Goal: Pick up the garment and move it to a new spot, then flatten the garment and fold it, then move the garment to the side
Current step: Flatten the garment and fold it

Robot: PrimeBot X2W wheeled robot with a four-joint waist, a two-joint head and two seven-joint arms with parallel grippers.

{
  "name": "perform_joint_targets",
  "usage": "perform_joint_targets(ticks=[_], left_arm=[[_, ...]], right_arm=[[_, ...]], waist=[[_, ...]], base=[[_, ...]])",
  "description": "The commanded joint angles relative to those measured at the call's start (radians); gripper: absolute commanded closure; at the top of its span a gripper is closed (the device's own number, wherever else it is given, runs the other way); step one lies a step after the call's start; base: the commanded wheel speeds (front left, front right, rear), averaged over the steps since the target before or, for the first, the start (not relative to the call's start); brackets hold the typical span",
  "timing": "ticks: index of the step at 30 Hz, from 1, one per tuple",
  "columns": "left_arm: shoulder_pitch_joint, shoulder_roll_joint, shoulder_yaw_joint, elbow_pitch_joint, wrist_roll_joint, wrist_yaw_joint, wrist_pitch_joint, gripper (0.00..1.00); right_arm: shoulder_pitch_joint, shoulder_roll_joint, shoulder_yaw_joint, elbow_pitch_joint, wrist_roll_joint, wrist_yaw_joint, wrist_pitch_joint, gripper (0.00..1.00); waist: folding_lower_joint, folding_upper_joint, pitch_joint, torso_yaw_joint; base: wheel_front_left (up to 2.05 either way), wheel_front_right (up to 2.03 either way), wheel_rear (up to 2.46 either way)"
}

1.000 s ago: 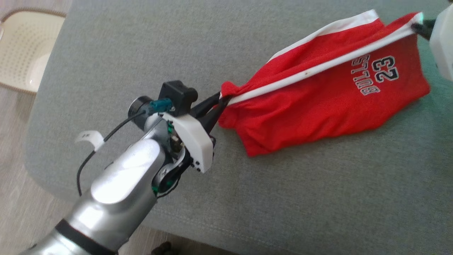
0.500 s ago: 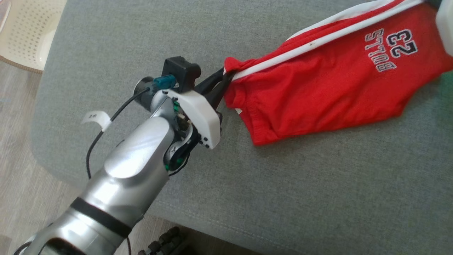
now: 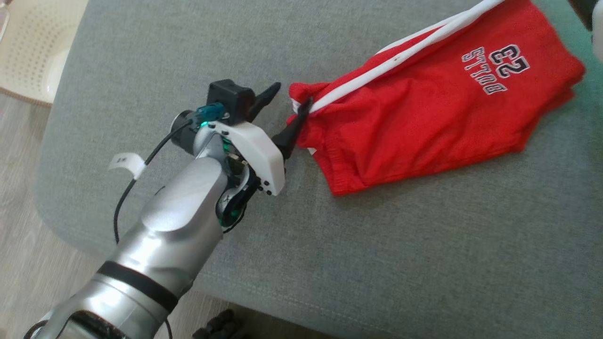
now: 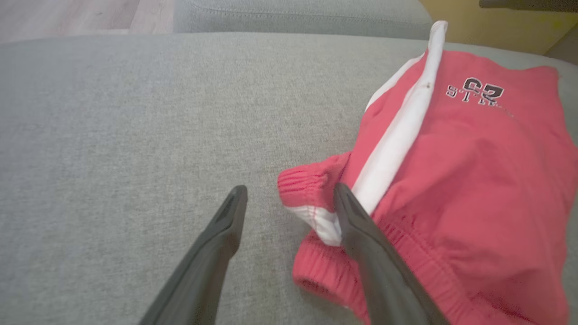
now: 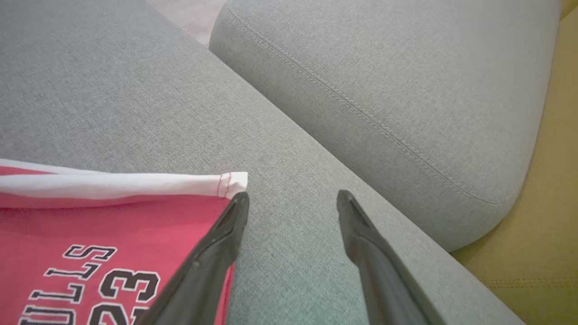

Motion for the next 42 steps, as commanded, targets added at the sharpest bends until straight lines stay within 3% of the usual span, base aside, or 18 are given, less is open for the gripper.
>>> perform_joint_targets(ticks=[1,11,16,19,25,32,38,42], left_arm=[[-0.026,0.026,0.043,-0.007,-0.010,0.011,-0.024,0.00],[0.080,0.053,0.137,0.028,-0.076,0.063,-0.108,0.00],[0.159,0.061,0.209,-0.014,-0.094,0.096,-0.126,0.00],[0.231,0.058,0.282,-0.093,-0.067,0.114,-0.128,0.00],[0.393,0.041,0.412,-0.248,0.030,0.113,-0.128,0.00],[0.559,0.009,0.539,-0.386,0.136,0.078,-0.128,0.00],[0.677,-0.037,0.622,-0.459,0.212,0.042,-0.128,0.00],[0.726,-0.051,0.648,-0.469,0.239,0.027,-0.128,0.00]], right_arm=[[0.050,0.009,-0.020,0.009,0.001,-0.001,-0.064,0.00],[0.229,0.122,-0.146,0.140,0.001,-0.001,-0.429,0.00],[0.311,0.169,-0.201,0.152,0.005,-0.001,-0.501,0.00],[0.362,0.174,-0.252,0.155,-0.069,-0.001,-0.525,0.00],[0.566,0.197,-0.589,-0.020,-0.253,-0.001,-0.527,0.00],[0.901,0.329,-0.931,-0.271,-0.515,-0.001,-0.527,0.00],[1.118,0.459,-1.085,-0.407,-0.639,-0.001,-0.528,0.00],[1.209,0.527,-1.142,-0.451,-0.653,-0.001,-0.528,0.00]], waist=[[0.0000,0.0000,-0.030,-0.015],[0.0000,0.0000,-0.190,-0.096],[0.0000,0.0000,-0.249,-0.131],[0.0000,0.0000,-0.295,-0.147],[0.0000,0.0000,-0.362,-0.187],[0.0000,0.0000,-0.413,-0.244],[0.0000,0.0000,-0.435,-0.280],[0.0000,0.0000,-0.437,-0.294]], base=[[0.00,0.00,0.00],[0.00,0.00,0.00],[0.00,0.00,0.00],[0.00,0.00,0.00],[0.00,0.00,0.00],[0.00,0.00,0.00],[0.00,0.00,0.00],[0.00,0.00,0.00]])
